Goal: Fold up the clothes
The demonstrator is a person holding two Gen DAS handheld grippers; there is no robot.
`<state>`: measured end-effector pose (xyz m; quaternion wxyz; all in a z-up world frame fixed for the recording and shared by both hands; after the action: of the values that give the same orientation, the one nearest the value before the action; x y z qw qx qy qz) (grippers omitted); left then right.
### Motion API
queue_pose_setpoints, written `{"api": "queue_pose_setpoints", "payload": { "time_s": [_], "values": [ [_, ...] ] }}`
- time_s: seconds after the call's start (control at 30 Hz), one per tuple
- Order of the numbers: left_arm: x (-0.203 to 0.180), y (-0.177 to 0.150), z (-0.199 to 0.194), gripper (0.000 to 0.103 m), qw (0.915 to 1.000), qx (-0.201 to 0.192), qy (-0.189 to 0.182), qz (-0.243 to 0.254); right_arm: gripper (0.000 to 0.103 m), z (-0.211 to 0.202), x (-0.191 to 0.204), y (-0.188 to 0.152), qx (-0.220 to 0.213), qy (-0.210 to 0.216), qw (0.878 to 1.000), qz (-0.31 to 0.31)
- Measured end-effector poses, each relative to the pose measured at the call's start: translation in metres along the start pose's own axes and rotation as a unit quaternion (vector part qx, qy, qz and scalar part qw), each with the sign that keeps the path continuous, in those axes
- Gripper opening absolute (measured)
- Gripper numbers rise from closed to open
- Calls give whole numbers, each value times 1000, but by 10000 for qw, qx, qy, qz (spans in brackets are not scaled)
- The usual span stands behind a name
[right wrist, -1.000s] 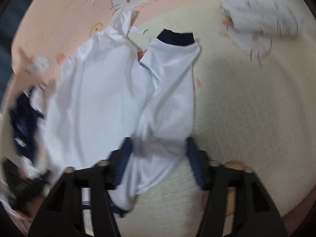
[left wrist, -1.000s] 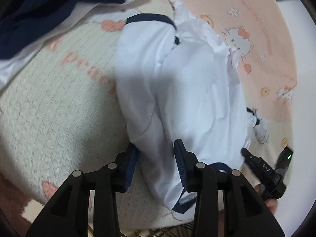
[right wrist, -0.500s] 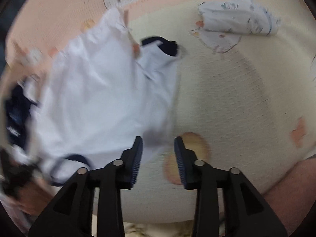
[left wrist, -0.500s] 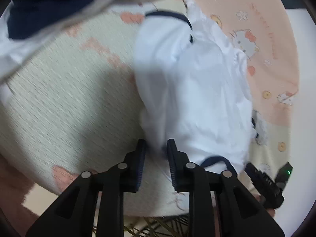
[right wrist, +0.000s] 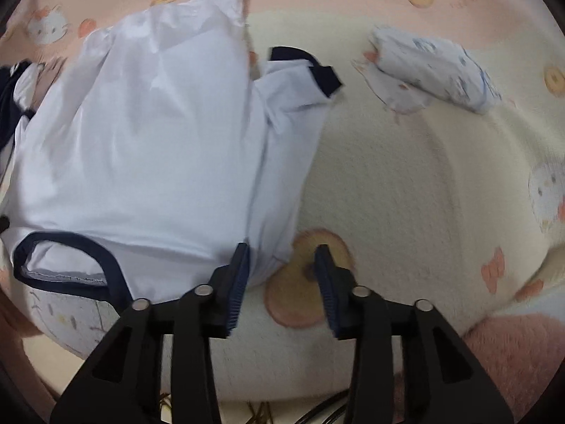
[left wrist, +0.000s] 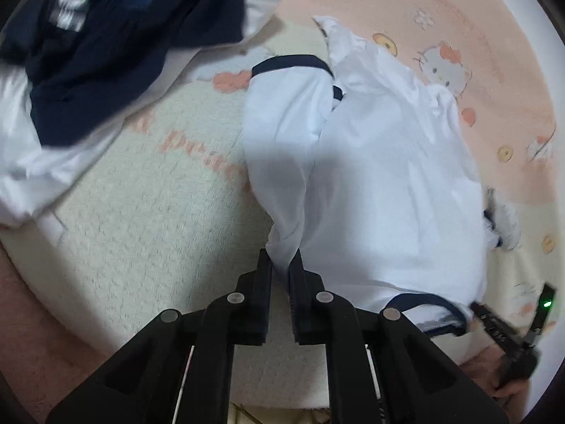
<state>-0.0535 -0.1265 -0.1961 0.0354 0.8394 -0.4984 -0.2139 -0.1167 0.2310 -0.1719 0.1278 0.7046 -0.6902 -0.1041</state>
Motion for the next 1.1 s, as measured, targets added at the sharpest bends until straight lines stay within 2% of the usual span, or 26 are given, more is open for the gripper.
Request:
{"api": "queue_pose_setpoints", "payload": {
  "time_s": [0.03,0.1,0.2,0.27,0.3,0.37,0.47,0.57,0.63,0.67,0.73,0.8,0.87,0.93,1.0,1.1],
  "values": [
    [1,-4,3,14,9997,153,-175,-112,42,-2,-4,0,22,212,9996,196],
    [3,-12,8,21,9970,458,-526,-336,43,-7,-12,2,17,975,9924,752],
    [-8,-21,12,35,9935,689,-846,-328,44,-10,-11,1,45,1904,9723,1357],
    [-18,-25,14,36,9934,737,-865,-176,44,-1,16,-2,129,1970,9721,1269],
    [-23,-27,16,36,9932,760,-874,-100,46,4,26,-3,177,1963,9730,1200],
    [-29,-28,17,35,9939,699,-859,2,46,21,36,-1,296,1566,9833,877],
    [-35,-25,19,10,9956,545,-755,120,49,26,66,-1,194,803,9966,-12],
    [-30,-22,13,10,9991,321,-207,204,47,23,88,-8,102,75,9968,-789],
    [-22,-23,5,10,9991,359,-141,183,47,20,86,-11,219,15,9971,-725],
    [-19,-25,5,11,9985,483,-240,102,48,20,83,-12,280,123,9978,-594],
    [-14,-31,11,16,9937,879,-661,-226,48,19,76,-14,400,395,9980,-299],
    [-16,-33,13,29,9893,1015,-973,-393,48,18,69,-14,491,1045,9931,226],
    [-22,-35,13,40,9851,1087,-1242,-476,48,16,63,-13,503,1756,9796,844],
    [-29,-39,14,40,9808,1182,-1461,-518,48,15,72,-14,542,2299,9657,1078],
    [-34,-44,16,40,9794,1263,-1501,-480,48,19,90,-16,635,2747,9517,1214],
    [-39,-48,20,39,9783,1288,-1546,-498,48,48,124,-1,714,2808,9505,1118]
  ]
}}
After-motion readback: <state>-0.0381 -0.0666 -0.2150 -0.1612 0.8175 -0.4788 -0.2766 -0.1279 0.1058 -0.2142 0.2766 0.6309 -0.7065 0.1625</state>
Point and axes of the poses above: each gripper's, at about its wrist camera, not at the fingertips, and z roughly the way its jaws point, x to its left, y to its top, the point moved 5 cm from there along z, roughly the way its jaws point, and after that the axes turned 4 degrees about y, right-handed, at the moved point
